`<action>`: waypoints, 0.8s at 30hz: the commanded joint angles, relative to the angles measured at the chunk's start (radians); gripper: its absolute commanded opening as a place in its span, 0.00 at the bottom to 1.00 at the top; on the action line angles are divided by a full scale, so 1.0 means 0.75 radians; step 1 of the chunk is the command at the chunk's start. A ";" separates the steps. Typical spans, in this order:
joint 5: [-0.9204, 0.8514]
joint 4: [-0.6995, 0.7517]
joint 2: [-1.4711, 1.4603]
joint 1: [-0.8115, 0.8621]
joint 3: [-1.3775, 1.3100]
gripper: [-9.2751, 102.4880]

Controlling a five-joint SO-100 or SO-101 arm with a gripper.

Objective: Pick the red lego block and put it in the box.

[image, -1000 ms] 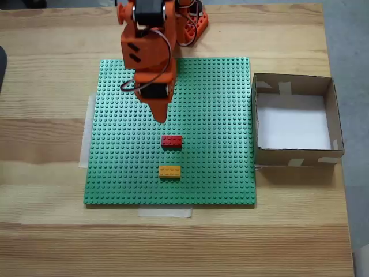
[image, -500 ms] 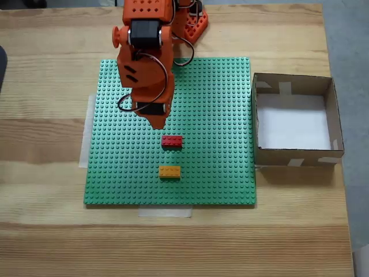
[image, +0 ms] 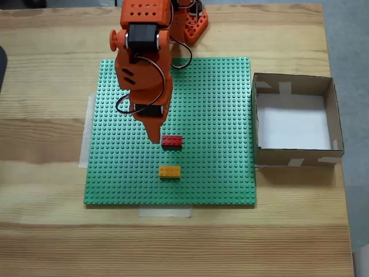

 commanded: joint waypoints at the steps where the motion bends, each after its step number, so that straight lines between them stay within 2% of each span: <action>1: 0.006 0.022 0.004 0.014 -0.039 0.31; 7: 0.002 0.074 0.004 0.012 -0.035 0.36; 24: 0.008 0.088 -0.145 0.004 -0.084 0.38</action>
